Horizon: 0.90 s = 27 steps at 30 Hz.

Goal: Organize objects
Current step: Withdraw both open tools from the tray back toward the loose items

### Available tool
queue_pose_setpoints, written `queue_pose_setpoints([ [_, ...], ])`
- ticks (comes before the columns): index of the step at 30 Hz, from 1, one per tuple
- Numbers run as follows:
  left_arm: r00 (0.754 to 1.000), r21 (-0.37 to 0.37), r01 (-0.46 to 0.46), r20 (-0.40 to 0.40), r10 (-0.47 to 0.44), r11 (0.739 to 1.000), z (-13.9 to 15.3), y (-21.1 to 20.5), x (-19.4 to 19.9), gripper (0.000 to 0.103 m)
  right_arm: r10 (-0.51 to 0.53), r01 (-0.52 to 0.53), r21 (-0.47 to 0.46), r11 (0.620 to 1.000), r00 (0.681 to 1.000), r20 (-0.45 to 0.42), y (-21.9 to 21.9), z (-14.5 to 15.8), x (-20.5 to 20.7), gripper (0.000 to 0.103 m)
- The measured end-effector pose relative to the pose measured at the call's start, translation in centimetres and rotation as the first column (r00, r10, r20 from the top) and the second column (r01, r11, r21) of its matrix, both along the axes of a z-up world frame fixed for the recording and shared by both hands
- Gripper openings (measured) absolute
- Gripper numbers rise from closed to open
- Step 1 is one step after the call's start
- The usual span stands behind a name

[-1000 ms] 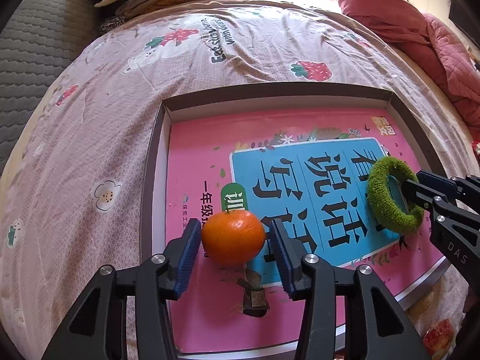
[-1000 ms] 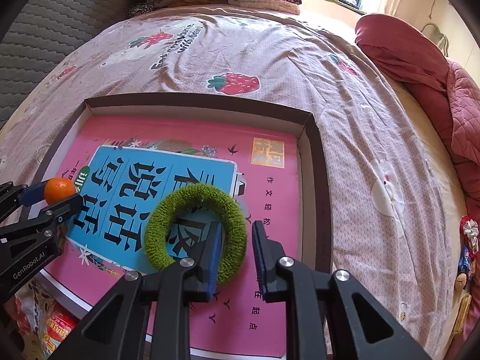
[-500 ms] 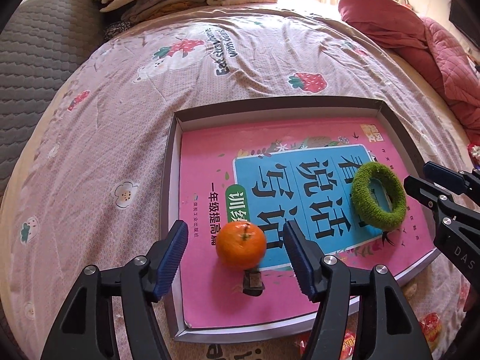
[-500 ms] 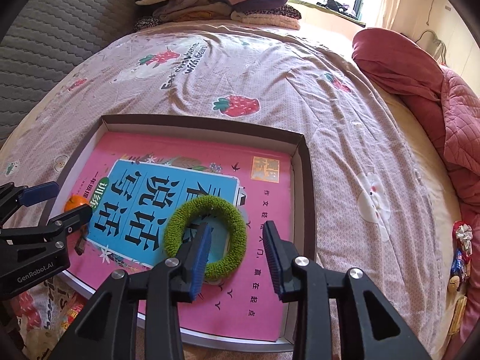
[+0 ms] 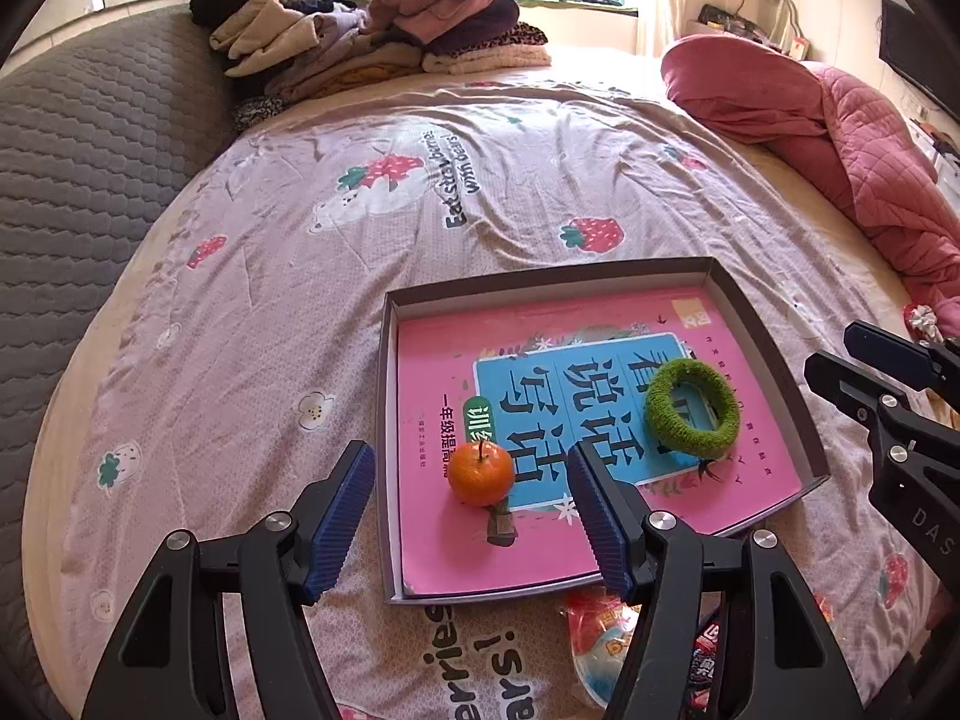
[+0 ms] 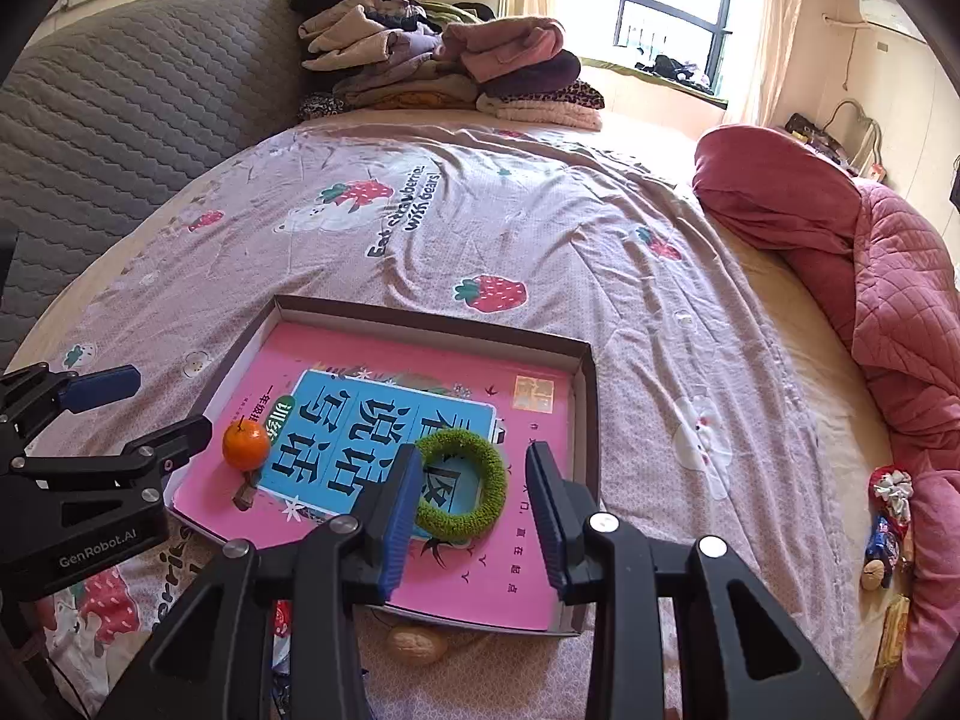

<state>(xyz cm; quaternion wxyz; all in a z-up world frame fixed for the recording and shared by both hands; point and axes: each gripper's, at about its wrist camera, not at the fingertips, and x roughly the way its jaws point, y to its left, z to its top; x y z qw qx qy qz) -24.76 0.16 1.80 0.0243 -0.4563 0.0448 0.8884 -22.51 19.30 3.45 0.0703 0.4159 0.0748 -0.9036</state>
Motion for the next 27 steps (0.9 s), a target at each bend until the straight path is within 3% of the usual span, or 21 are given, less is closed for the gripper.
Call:
queue_pose_setpoints([
  [11,0.995,-0.009,0.017,-0.095,-0.018,1.0,4.3,0.2,5.2,0.068,0.016,-0.015,0.013,1.0,0.997,-0.071,0.0,3.7,4.8,0.036],
  [15,0.994,0.0,0.033,-0.107,-0.033,0.999,5.3,0.1,7.3,0.068,0.021,-0.023,-0.022,0.999,0.997,-0.073,0.4,4.6,6.6,0.037],
  [27,0.988,-0.026,0.026,-0.153,-0.03,0.999,6.2,0.1,12.3,0.068,0.028,-0.025,0.023,0.999,0.994,-0.108,0.1,5.3,11.6,0.037],
])
